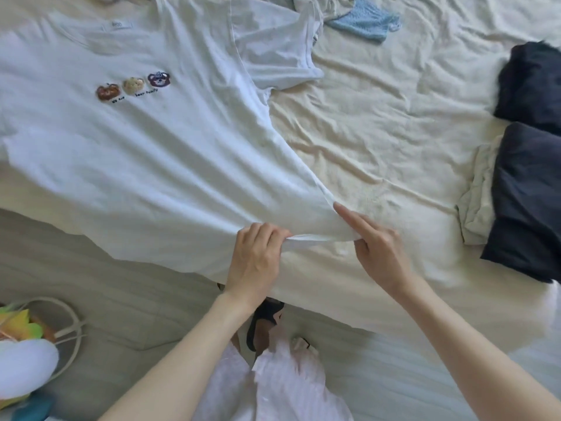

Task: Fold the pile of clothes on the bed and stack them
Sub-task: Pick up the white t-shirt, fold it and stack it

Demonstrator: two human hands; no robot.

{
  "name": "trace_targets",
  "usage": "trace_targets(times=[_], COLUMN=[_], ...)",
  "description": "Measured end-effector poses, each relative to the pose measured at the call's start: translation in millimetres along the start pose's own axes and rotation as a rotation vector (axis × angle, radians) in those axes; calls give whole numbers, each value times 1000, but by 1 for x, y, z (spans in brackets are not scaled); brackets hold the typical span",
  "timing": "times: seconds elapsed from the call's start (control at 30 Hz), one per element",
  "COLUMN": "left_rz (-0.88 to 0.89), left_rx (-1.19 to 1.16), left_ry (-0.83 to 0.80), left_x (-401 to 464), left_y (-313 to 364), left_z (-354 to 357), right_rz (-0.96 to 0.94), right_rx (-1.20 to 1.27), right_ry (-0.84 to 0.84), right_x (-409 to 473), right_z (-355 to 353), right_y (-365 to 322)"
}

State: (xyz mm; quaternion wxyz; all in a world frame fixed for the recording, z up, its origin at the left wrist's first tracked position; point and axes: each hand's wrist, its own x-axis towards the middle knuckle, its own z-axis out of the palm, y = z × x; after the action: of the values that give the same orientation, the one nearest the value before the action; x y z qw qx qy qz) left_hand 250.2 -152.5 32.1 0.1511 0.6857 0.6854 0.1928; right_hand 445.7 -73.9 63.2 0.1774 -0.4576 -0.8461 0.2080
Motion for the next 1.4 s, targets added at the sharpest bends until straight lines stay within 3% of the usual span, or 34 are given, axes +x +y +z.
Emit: trace_targets(times=[0.2, 0.27, 0.37, 0.43, 0.5, 0.6, 0.67, 0.83, 0.93, 1.1, 1.2, 1.4], left_rz=[112, 62, -65, -85, -99, -239, -389, -921, -1138, -1275, -1318, -1199], left_rx=[21, 76, 56, -22, -109, -200, -275, -550, -582, -570, -708, -766], left_ry=[-69, -287, -564, -664, -682, -637, -585, -324, -111, 215, 339, 306], left_x=[19, 17, 0, -16, -33, -62, -82, -116, -115, -82, -56, -55], left_y=[16, 15, 3, -5, -13, -28, -43, -112, -175, -285, -332, -333], left_z=[38, 53, 71, 70, 62, 49, 40, 12, -10, -41, -46, -40], right_rz=[-83, 10, 252, 346, 439, 522, 427, 175, 100, 78, 85, 220], right_rx=[-191, -238, -474, -534, -498, -411, -417, -380, -366, -371, -359, -410], right_ry=[-124, -224, -540, -666, -676, -543, -490, -623, -666, -645, -584, -662], right_x=[0, -2, -6, -10, -13, -15, -18, -4, 13, 30, 38, 57], right_z=[3, 16, 32, 38, 41, 45, 55, 110, 145, 188, 204, 218], right_y=[69, 88, 101, 101, 91, 60, 32, -35, -67, -99, -110, -123])
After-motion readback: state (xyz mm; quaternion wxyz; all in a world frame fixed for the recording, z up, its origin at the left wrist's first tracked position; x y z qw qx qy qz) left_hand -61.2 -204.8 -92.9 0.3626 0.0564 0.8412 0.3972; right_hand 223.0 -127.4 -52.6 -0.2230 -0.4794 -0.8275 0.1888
